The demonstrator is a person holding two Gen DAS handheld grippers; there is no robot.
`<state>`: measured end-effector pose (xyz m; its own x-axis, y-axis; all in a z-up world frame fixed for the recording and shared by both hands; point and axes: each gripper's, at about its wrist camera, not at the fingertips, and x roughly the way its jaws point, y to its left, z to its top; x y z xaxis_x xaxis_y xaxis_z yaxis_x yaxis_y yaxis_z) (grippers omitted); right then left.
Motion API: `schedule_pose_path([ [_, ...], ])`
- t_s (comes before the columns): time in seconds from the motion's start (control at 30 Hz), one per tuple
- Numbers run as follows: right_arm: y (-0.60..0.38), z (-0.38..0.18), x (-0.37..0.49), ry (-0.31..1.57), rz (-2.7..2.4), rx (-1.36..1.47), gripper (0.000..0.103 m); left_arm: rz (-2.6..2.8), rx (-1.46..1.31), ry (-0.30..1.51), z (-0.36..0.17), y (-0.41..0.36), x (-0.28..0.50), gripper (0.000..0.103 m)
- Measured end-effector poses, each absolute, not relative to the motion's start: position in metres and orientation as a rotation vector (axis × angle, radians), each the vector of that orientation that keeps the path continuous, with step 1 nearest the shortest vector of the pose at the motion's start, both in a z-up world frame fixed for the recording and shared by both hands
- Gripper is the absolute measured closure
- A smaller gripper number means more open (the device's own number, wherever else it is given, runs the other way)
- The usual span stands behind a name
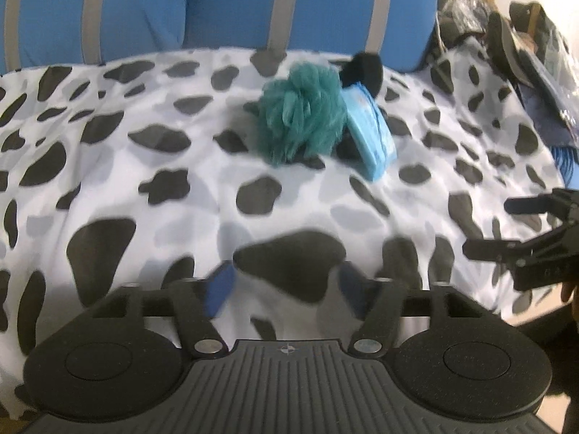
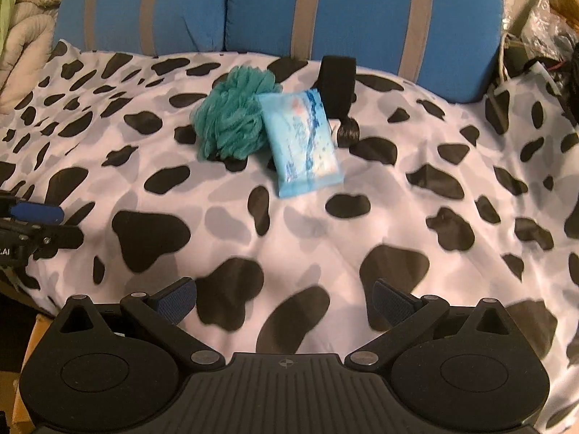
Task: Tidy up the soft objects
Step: 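Grasp the blue wipes pack with the right tool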
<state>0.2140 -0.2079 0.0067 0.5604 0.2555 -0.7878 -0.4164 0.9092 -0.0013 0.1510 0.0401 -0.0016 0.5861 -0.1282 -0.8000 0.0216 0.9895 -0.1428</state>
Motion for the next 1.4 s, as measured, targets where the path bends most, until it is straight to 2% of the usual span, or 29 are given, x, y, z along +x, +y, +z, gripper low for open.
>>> schedule_pose_path([
  [0.73,-0.187,-0.014,0.276,0.794,0.482,-0.310,0.000,-0.085,-0.101,0.849,-0.008,0.037,0.195,0.031],
  [1.4,-0.171,-0.044,0.359,0.767,0.539,-0.307,0.001,-0.130,-0.075,0.897,-0.014,0.029,0.203,0.031],
])
